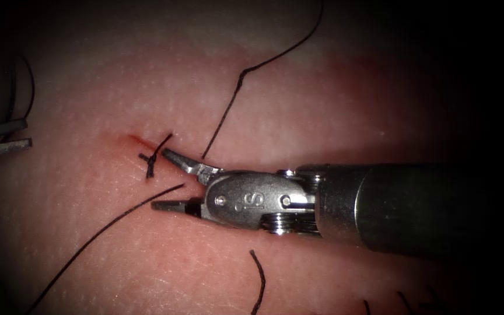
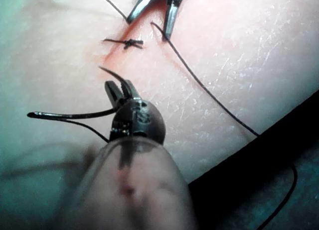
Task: Wound Closure
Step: Pull the string through the cut with the right gripper
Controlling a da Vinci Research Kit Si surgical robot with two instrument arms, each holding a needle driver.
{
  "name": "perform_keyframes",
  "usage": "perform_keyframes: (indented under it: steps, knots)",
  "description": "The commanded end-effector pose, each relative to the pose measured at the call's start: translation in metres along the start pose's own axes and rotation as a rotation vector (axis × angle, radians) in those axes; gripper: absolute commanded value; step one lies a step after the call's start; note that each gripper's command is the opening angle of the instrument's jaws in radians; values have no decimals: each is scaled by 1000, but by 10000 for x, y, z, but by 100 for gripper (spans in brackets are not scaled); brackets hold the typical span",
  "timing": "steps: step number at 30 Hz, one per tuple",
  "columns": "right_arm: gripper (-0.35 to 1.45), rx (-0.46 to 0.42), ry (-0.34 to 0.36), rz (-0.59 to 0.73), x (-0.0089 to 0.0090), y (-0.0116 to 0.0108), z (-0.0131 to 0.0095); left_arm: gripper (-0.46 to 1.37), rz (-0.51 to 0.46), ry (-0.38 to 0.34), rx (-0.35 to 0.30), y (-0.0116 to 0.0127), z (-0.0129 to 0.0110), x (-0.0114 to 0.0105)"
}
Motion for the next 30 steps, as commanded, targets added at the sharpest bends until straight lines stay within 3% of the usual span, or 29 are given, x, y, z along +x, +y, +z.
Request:
perform_keyframes:
  steps: [1,5,7,9,10,11,23,30]
  knots:
    - [115,4,1,-1,0,0,0,-35,0,1,-7,0,0,0]
    - [108,3,1,-14,-2,-2,1,-35,0,1,-8,0,-1,0]
    - [87,10,4,-15,-2,-2,1,-35,0,1,-8,0,-1,0]
    - [55,29,12,-24,-2,-5,0,-35,0,1,-8,-1,-1,0]
    - [-14,62,14,-34,-1,-8,-1,-35,0,1,-8,-1,-1,0]
    - [-35,82,14,-36,0,-9,-1,-35,0,1,-8,-1,-1,0]
    - [-35,137,45,-75,10,-16,-8,-35,0,1,-8,-1,-1,0]
    - [-35,150,50,-99,25,-26,-9,-35,0,1,-8,-1,-1,0]
